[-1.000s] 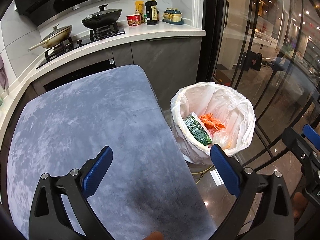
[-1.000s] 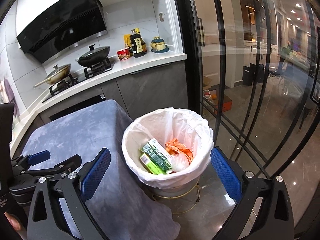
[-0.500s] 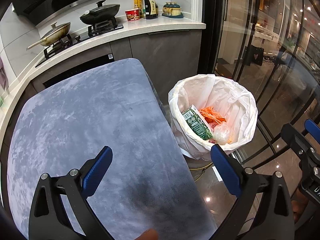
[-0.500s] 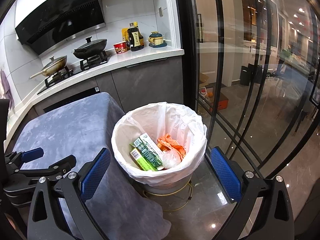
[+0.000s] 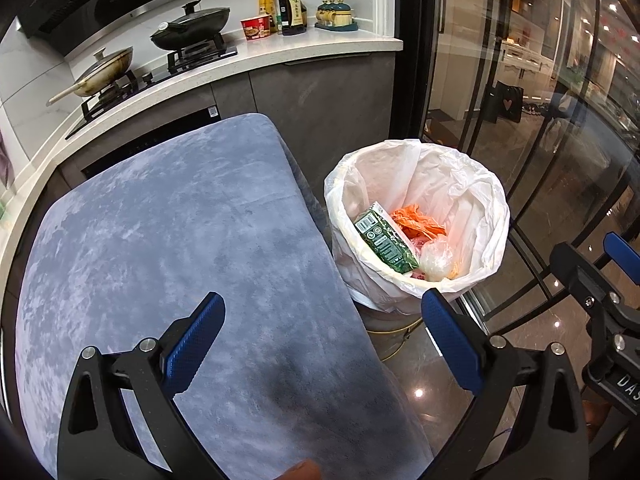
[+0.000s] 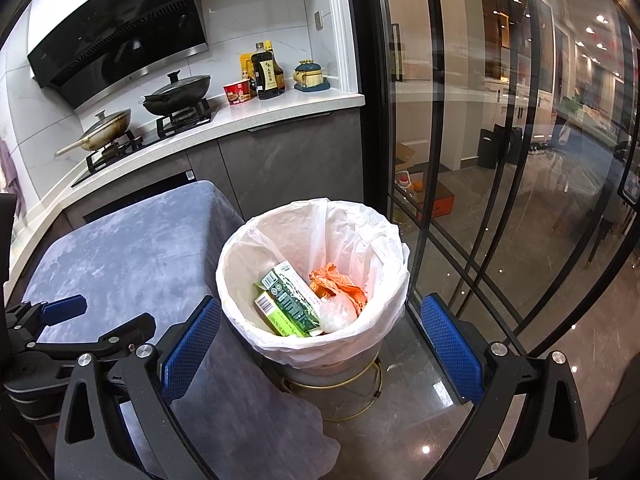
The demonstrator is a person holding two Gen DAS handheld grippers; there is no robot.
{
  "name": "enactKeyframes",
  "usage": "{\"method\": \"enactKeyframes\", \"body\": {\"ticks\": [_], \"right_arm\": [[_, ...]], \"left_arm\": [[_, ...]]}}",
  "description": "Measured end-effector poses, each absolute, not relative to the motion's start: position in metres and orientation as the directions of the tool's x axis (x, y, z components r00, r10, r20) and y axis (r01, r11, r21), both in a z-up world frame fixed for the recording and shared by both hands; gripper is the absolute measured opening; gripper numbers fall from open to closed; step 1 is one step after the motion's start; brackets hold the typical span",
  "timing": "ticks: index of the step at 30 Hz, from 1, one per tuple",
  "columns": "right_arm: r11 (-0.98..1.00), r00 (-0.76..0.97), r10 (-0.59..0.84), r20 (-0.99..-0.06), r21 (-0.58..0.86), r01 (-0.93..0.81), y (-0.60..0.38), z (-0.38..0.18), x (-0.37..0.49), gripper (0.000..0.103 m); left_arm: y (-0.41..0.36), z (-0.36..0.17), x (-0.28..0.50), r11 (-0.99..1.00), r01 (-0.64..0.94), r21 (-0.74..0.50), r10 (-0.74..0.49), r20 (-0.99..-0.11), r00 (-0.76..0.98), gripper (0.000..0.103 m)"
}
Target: Collect trash
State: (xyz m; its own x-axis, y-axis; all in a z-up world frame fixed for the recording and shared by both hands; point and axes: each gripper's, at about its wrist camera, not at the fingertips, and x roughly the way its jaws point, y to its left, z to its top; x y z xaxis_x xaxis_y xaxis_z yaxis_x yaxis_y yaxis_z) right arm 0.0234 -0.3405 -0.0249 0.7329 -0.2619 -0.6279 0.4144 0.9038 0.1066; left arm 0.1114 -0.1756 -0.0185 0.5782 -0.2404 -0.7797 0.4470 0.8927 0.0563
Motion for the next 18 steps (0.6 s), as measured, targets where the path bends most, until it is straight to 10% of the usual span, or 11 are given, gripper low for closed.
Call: {"method": "enactKeyframes", "body": {"ticks": [18], "right_arm": [[0.913,0.727,-0.261,-0.635,0.082,0.400,-0.3379,-0.0295,0.0193,0.097]], "left_arm": [[-0.1780,-0.0159,0.1064,0.891,0.450,0.056,-0.255,-0.760,0.598,0.094]]}}
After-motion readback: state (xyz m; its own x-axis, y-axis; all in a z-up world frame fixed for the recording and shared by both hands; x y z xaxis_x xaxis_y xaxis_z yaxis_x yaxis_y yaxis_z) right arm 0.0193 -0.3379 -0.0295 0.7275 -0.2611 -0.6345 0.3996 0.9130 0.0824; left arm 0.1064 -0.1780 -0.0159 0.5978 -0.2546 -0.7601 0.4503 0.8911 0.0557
